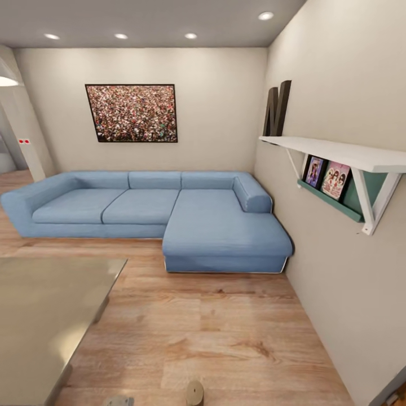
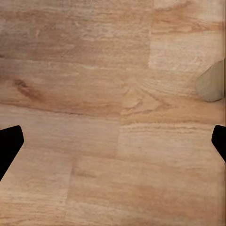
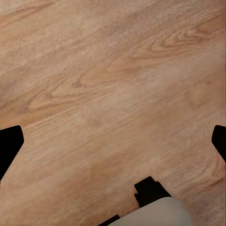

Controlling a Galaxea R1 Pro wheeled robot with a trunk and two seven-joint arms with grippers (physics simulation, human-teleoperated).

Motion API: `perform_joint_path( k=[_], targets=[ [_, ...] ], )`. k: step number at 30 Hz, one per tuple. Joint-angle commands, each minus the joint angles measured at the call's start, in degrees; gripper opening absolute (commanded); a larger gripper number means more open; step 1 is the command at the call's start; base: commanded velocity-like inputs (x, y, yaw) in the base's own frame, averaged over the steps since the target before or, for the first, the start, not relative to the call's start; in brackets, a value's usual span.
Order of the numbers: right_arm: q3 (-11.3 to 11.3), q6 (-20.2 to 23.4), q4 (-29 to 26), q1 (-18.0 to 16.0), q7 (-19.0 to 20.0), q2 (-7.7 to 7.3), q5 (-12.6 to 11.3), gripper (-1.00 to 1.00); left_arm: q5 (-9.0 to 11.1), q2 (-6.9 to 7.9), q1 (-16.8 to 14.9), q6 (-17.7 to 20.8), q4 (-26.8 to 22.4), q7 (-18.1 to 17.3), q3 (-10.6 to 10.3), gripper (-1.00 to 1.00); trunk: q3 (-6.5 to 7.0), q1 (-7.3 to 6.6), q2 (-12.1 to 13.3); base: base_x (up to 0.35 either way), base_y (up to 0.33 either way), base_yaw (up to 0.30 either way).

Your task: Place each of the two pumpkins and all three candles from the living room inside a cabinet in the living room (use any cabinet), then make sure every cabinet is closed, and position the cauldron so it is next to a table in the living room.

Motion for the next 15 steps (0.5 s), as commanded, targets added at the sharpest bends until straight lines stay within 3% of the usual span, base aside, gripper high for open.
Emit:
perform_joint_path(
  k=[1,15],
  targets=[
    [0.0,0.0,0.0,0.0,0.0,0.01,0.0,1.00,0.0,0.00,0.0,0.0,0.0,0.0,0.0,1.00,0.00,0.00,0.0,0.202,-0.176,0.000],
    [0.0,0.0,0.2,0.0,0.0,-0.14,0.1,1.00,0.0,-0.07,0.0,0.0,0.0,0.0,0.0,1.00,0.00,0.00,0.0,0.115,-0.081,0.000]
  ],
)
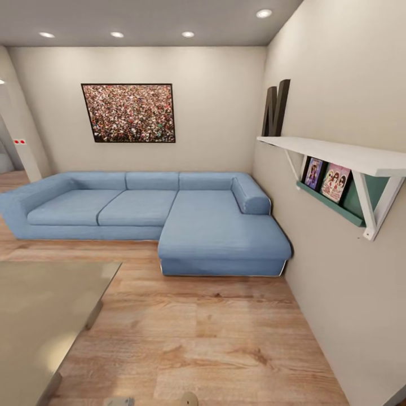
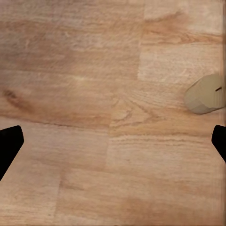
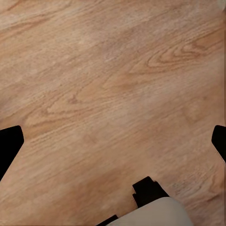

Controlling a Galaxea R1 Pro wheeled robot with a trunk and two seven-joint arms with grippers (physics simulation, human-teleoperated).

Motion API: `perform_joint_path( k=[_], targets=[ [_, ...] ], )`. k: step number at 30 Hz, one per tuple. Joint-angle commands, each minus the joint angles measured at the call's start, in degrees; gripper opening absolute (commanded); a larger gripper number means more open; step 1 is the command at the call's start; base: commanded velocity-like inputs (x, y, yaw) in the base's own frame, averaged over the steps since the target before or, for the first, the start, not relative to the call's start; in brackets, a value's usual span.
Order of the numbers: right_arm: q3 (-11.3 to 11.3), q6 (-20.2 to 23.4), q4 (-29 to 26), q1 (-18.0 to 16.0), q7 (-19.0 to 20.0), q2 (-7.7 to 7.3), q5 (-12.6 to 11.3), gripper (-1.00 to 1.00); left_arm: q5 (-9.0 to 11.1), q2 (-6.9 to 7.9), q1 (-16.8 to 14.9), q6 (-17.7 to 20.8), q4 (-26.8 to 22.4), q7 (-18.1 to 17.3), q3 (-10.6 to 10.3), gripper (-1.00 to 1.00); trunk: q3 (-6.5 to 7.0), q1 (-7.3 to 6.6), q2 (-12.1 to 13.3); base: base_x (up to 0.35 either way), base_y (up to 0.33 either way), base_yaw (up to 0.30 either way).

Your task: Place each of the two pumpkins and all three candles from the living room inside a cabinet in the living room (use any cabinet), then make sure every cabinet is closed, and position the cauldron so it is next to a table in the living room.

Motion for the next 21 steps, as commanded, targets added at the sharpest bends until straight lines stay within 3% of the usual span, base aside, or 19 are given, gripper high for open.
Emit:
perform_joint_path(
  k=[1,13,18,21],
  targets=[
    [0.0,0.0,0.0,0.0,0.0,0.00,0.0,1.00,0.0,-0.01,0.0,0.0,0.0,0.0,0.0,1.00,0.00,0.00,0.0,0.112,-0.081,0.000],
    [0.0,-0.1,0.0,0.0,0.0,0.07,0.0,1.00,0.0,-0.01,0.0,0.0,0.0,0.0,0.0,1.00,0.00,0.00,0.0,-0.023,0.000,0.000],
    [0.1,-0.1,0.1,0.0,0.0,0.03,0.0,1.00,0.0,-0.09,0.0,0.0,0.0,0.0,0.0,1.00,0.00,0.00,0.0,-0.002,-0.200,0.000],
    [2.7,0.0,0.2,0.0,0.0,0.00,-0.1,1.00,0.0,-0.10,0.0,0.0,0.0,0.0,0.0,1.00,0.00,0.00,0.0,0.101,-0.196,0.000]
  ],
)
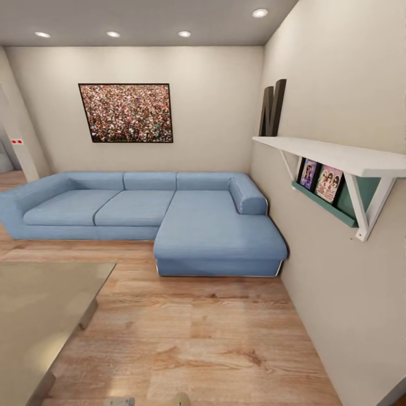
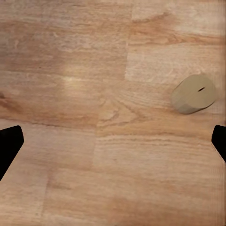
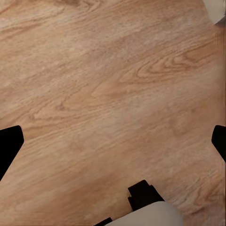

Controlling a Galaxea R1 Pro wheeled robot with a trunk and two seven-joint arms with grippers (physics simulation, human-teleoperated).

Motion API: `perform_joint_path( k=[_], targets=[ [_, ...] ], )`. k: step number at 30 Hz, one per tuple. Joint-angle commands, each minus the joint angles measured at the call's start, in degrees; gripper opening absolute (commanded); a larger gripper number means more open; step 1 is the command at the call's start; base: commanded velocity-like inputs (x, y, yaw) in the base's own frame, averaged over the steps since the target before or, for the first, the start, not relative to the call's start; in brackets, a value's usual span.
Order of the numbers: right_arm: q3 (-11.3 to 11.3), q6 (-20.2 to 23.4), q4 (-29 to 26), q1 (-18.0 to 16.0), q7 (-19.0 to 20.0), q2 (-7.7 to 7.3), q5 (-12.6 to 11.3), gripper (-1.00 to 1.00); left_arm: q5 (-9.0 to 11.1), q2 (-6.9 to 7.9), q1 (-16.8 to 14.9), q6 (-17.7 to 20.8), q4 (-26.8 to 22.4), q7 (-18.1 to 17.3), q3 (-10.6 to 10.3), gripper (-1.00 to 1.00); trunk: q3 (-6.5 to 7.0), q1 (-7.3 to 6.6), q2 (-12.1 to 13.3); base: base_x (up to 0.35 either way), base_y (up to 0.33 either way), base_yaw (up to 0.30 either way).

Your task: Place each of the two pumpkins and all three candles from the living room inside a cabinet in the living room (use any cabinet), then make sure every cabinet is closed, and position the cauldron so it is next to a table in the living room.

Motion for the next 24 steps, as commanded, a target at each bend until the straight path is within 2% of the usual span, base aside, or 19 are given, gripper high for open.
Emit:
perform_joint_path(
  k=[1,6,15,24],
  targets=[
    [0.5,0.0,0.0,0.0,0.0,0.02,0.0,1.00,0.0,0.00,0.0,0.0,0.0,0.0,0.0,1.00,0.00,0.00,0.0,0.066,-0.103,0.000],
    [1.5,-0.1,0.0,0.0,0.0,0.08,0.0,1.00,0.0,0.01,0.0,0.0,0.0,0.0,0.0,1.00,0.00,0.00,0.0,0.136,-0.136,0.000],
    [1.6,-0.1,0.0,0.0,-0.1,0.08,-0.1,1.00,0.0,0.00,0.0,0.0,0.0,0.0,0.0,1.00,0.00,0.00,0.0,0.128,-0.184,0.000],
    [1.7,-0.1,-0.1,0.0,-0.1,0.14,-0.1,1.00,0.0,0.00,0.0,0.0,0.0,0.0,0.0,1.00,0.00,0.00,0.0,0.166,-0.098,0.000]
  ],
)
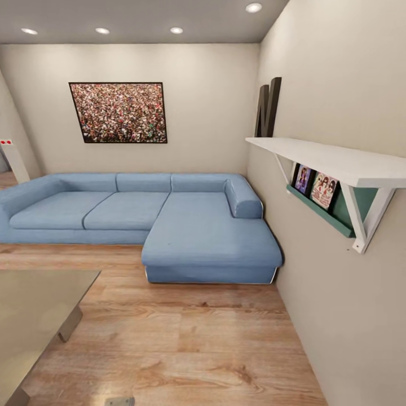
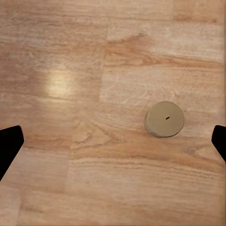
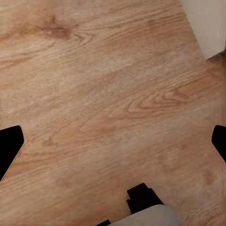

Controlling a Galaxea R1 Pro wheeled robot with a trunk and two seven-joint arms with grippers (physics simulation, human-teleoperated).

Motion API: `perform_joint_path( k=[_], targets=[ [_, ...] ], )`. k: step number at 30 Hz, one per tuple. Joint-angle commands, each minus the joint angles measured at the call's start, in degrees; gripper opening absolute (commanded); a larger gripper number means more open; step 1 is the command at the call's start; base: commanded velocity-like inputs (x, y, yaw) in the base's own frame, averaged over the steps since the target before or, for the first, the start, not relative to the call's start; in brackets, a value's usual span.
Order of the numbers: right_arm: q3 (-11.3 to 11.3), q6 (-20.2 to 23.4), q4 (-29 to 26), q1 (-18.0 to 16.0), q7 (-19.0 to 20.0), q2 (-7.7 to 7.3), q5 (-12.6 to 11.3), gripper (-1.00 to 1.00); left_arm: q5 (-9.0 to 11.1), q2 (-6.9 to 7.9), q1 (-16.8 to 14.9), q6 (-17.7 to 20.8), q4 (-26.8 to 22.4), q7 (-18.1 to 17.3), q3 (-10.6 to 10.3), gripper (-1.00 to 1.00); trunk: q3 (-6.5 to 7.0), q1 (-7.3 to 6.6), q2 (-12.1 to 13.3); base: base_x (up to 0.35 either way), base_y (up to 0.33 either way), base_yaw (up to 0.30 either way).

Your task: Place each of the two pumpkins and all three candles from the living room inside a cabinet in the living room (use any cabinet), then make sure every cabinet is closed, and position the cauldron so it is next to a table in the living room.

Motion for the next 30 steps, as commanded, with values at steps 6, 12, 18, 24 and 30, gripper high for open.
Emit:
perform_joint_path(
  k=[6,12,18,24,30],
  targets=[
    [0.2,0.1,-0.1,0.0,0.0,0.05,0.0,1.00,0.0,0.00,0.0,0.0,0.0,0.0,0.0,1.00,0.00,0.00,0.0,0.228,-0.050,0.011],
    [0.2,0.1,-0.1,0.0,0.0,0.05,0.0,1.00,0.0,0.00,0.0,0.0,0.0,0.0,0.0,1.00,0.00,0.00,0.0,0.150,-0.124,0.215],
    [0.2,0.1,-0.2,0.0,0.1,0.03,0.0,1.00,0.0,0.00,0.0,-1.0,0.1,0.0,0.0,1.00,0.00,0.00,0.0,0.148,-0.027,0.043],
    [0.2,0.1,-0.2,0.0,0.1,0.03,0.0,1.00,0.0,-0.09,0.0,-1.6,0.9,0.0,0.0,1.00,0.00,0.00,0.0,0.091,-0.155,0.003],
    [0.2,0.1,-0.2,0.0,0.1,0.03,0.0,1.00,0.0,-0.14,0.0,-1.7,1.0,0.0,0.0,1.00,0.00,0.00,0.0,0.064,-0.069,0.000]
  ],
)
